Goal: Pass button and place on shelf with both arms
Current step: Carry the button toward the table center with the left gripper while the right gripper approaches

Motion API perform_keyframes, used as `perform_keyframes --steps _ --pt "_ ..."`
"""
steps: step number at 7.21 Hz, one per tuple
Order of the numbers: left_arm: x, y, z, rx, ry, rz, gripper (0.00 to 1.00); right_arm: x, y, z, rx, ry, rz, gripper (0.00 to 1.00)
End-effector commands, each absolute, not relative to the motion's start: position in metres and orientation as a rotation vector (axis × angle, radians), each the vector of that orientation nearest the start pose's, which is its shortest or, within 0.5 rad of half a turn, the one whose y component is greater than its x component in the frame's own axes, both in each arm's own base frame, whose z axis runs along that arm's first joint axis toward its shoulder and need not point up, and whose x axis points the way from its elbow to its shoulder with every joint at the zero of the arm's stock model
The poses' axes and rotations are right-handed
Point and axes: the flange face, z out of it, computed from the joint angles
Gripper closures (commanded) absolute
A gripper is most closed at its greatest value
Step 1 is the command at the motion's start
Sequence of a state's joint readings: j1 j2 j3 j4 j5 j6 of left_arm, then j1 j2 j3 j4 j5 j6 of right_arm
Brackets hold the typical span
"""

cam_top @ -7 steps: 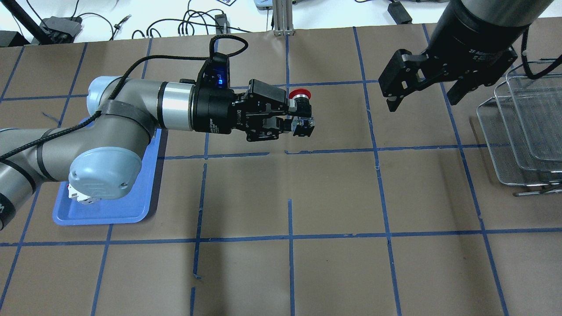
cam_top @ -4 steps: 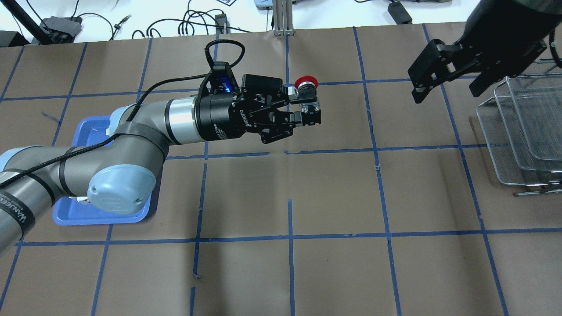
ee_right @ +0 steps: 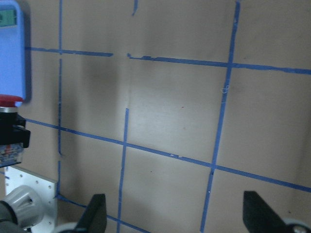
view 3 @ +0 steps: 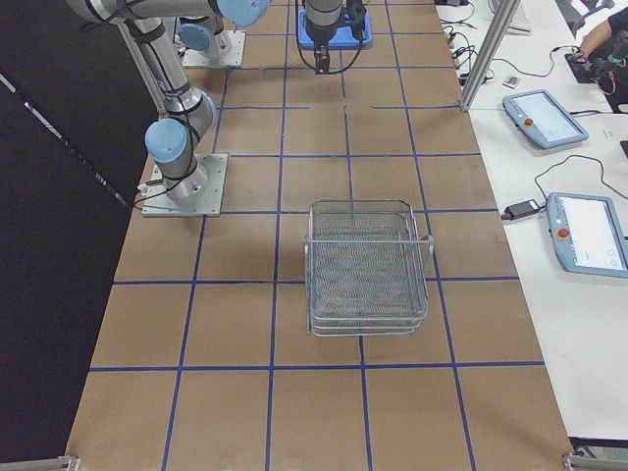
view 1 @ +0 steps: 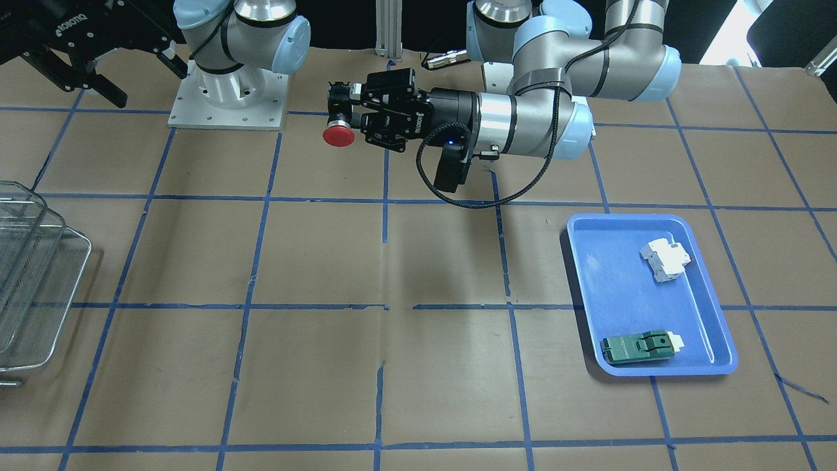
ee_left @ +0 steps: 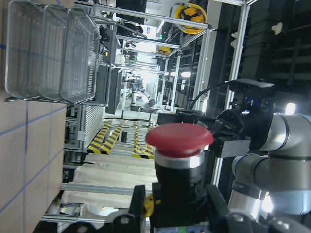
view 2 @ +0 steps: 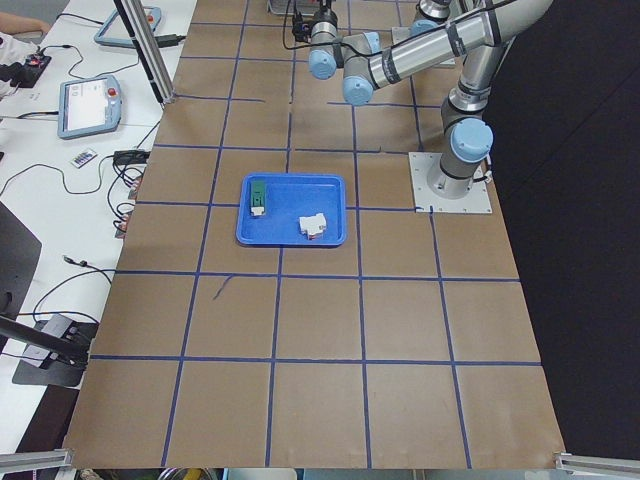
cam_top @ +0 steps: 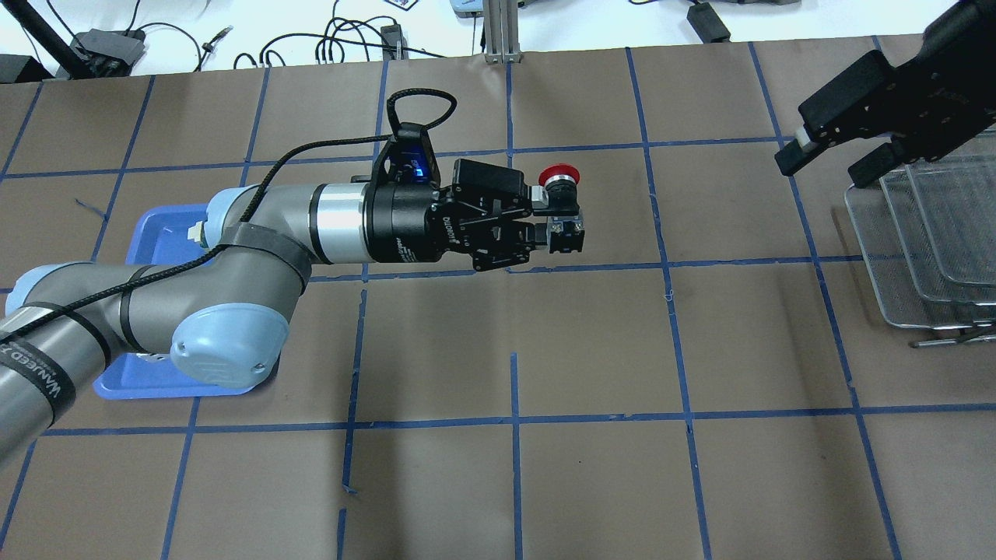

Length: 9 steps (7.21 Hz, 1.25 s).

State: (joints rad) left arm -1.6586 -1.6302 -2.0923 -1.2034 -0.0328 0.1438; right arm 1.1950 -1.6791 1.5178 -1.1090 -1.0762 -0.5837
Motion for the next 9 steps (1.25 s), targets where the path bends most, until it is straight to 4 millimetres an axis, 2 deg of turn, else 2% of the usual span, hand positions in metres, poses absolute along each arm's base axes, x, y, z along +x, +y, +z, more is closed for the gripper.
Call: perform_keyframes --steps 1,2,3,4,6,7,9 --pt "-0.277 -0.426 0.356 -0.036 -1.55 -0.115 1.0 0.005 -0.453 0.491 -0.125 2.253 0.043 0.0" --pt "-0.278 -0.425 0.355 -0.032 -1.555 -0.125 1.0 0.017 -0.454 0.484 -0.112 2.172 0.0 0.0" --pt "-0.278 -0.425 0.353 -0.032 -1.569 -0.129 1.0 0.025 -0.457 0.463 -0.064 2.061 -0.038 0.0" --pt "-0.278 -0.425 0.353 -0.032 -1.569 -0.129 1.0 0.047 -0.451 0.445 -0.044 1.989 -0.026 0.0" --pt "-0.279 -0.424 0.355 -0.033 -1.563 -0.128 1.0 0.11 -0.448 0.438 -0.072 1.854 -0.047 0.0" --pt "-0.279 -0.425 0.355 -0.033 -1.561 -0.128 1.0 0.126 -0.441 0.428 -0.088 1.845 -0.013 0.0" --pt "-0.279 -0.424 0.356 -0.034 -1.56 -0.126 1.0 0.128 -0.445 0.412 -0.15 1.844 -0.068 0.0"
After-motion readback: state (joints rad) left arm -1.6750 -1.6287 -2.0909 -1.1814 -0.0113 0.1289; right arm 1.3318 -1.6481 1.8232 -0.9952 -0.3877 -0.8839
